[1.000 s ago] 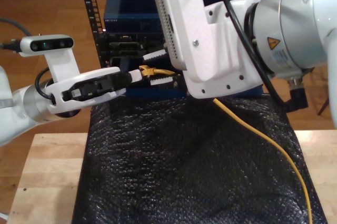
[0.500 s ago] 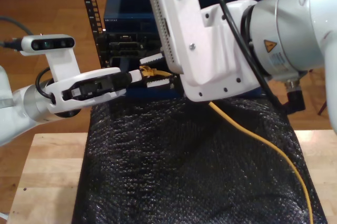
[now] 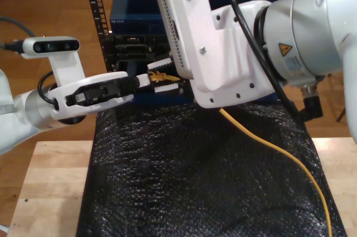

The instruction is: Grab the cable and plug it in

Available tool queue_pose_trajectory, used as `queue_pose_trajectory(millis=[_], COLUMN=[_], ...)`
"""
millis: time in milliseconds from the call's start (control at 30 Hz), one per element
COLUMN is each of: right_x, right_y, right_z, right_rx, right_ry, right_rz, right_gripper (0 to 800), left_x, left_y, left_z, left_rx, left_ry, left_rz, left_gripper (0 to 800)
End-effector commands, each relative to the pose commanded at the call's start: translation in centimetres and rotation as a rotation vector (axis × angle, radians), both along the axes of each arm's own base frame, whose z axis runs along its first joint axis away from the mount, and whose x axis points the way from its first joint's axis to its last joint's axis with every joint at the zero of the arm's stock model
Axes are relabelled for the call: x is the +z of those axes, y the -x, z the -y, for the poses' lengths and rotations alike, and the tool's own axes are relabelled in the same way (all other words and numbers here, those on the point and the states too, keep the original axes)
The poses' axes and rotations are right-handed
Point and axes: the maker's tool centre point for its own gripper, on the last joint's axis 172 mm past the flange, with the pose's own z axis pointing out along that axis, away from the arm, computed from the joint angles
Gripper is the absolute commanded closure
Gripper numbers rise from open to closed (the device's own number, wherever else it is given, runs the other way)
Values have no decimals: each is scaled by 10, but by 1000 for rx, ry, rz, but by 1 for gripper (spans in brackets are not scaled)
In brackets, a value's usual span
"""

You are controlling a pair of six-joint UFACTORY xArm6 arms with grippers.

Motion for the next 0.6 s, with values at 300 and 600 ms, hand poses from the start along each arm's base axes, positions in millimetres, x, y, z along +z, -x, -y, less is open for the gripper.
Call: queue_pose_trajectory(millis=[300,600], right_x=[0,-1], right_y=[0,0], right_z=[0,1], right_rx=[0,-2], right_ry=[0,1], right_rz=[0,-1], right_gripper=[601,618], left_x=[1,1], left_y=[2,2], left_z=[-1,0], left_rx=[-6,-7], left_ry=[4,3], left_rz=[1,2], left_gripper=[791,791])
